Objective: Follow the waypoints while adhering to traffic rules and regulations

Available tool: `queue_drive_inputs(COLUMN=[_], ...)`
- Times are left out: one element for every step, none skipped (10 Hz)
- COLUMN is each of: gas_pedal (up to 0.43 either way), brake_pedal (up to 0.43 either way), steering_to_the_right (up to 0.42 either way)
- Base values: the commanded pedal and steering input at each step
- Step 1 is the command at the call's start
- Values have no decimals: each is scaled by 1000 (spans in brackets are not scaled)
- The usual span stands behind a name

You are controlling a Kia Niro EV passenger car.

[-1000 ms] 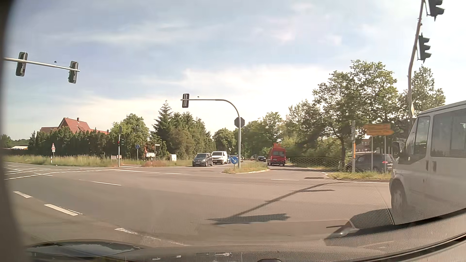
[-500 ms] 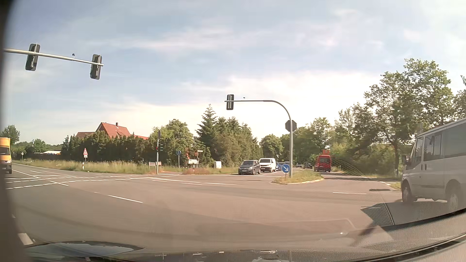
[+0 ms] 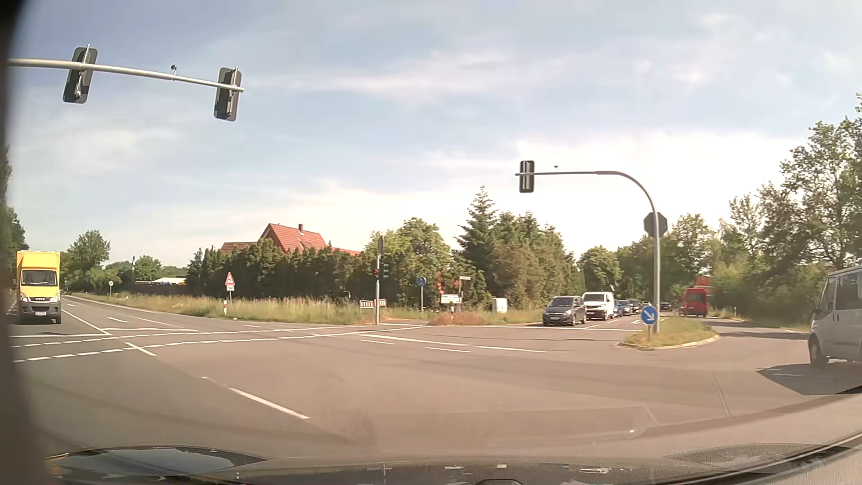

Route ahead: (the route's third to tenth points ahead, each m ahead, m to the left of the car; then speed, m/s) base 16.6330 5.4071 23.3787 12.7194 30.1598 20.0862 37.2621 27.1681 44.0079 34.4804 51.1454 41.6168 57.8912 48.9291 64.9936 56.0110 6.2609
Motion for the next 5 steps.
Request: queue_drive_inputs(gas_pedal=[248,268,280,287,287], brake_pedal=[0,0,0,0,0], steering_to_the_right=[-262,-258,-247,-227,-215])
